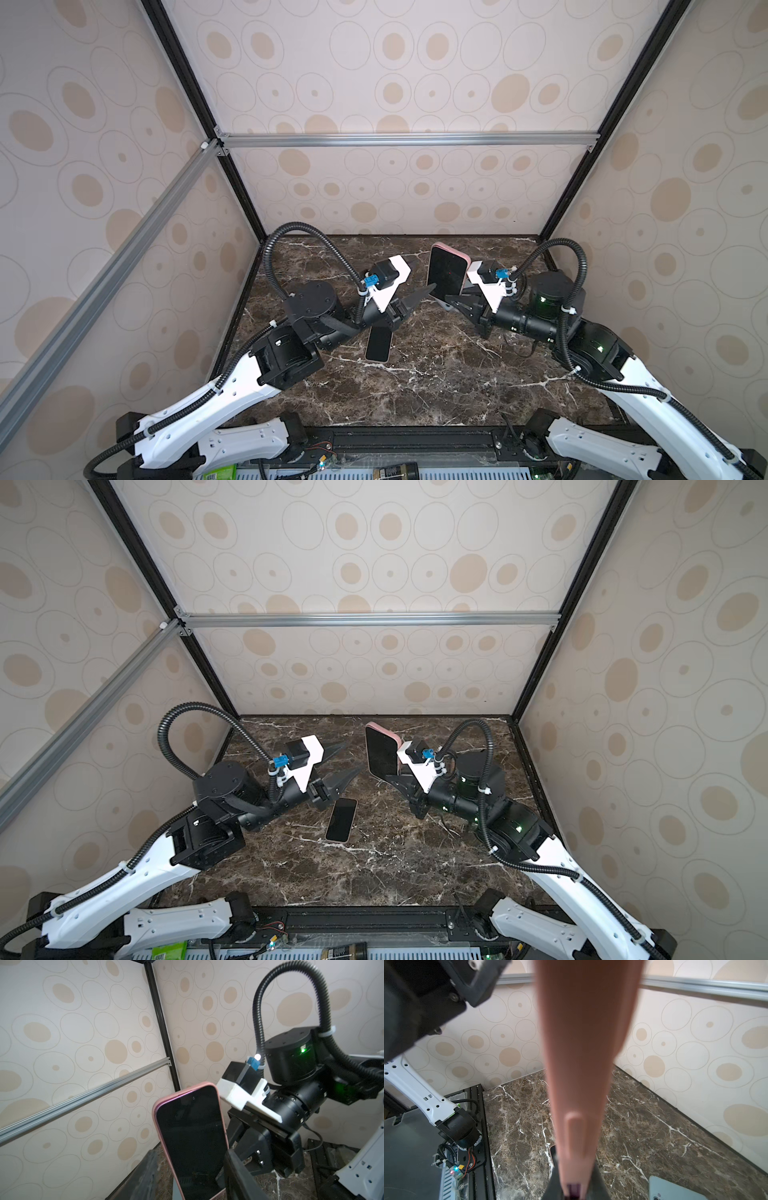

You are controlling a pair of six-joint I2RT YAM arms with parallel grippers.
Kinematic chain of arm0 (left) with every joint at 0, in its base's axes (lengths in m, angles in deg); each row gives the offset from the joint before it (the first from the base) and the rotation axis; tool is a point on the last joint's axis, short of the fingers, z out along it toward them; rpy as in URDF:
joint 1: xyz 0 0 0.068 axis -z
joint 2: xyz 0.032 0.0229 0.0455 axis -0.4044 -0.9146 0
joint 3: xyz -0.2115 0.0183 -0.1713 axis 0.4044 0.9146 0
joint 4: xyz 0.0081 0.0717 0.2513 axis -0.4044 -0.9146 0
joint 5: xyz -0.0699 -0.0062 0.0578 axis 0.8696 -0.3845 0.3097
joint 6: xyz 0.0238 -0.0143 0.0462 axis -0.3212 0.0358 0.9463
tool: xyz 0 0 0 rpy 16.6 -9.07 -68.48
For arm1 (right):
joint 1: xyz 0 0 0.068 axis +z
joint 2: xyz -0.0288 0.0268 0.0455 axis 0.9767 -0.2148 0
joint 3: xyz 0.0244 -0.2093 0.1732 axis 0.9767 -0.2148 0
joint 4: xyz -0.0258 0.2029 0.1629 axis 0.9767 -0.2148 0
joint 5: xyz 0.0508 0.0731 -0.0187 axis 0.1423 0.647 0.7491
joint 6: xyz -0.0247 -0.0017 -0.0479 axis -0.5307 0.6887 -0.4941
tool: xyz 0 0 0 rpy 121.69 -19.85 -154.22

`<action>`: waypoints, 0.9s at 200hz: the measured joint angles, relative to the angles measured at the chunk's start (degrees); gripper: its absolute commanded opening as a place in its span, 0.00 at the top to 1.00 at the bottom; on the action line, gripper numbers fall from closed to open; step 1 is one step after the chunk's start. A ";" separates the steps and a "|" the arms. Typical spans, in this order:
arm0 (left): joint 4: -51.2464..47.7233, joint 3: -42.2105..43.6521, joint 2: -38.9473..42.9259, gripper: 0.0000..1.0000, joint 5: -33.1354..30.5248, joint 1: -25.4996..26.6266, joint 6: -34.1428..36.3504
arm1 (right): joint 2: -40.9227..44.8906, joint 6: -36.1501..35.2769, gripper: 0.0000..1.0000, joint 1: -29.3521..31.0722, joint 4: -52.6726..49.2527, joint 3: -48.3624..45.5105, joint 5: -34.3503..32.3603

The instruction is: Take the phone out of the phone case

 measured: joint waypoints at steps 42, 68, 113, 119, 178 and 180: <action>1.03 0.00 -0.96 0.52 -4.39 1.81 4.90 | 1.40 -1.81 1.00 0.31 0.35 -0.70 0.59; 2.62 0.00 -0.96 0.52 -5.86 2.36 6.40 | 1.01 -2.34 1.00 0.35 -0.11 -0.76 0.79; 3.43 0.00 -1.05 0.58 -7.02 2.86 7.85 | 0.17 -3.06 1.00 0.68 -1.07 -0.76 1.77; 3.45 0.00 -1.11 0.59 -7.13 2.91 7.91 | 0.13 -3.15 1.00 0.74 -1.18 -0.76 1.99; 3.43 0.00 -1.95 0.63 -7.39 3.10 8.44 | -0.17 -3.23 1.00 1.20 -1.90 -0.79 3.63; 3.43 0.00 -1.97 0.63 -7.39 3.10 8.46 | -0.17 -3.23 1.00 1.20 -1.92 -0.76 3.61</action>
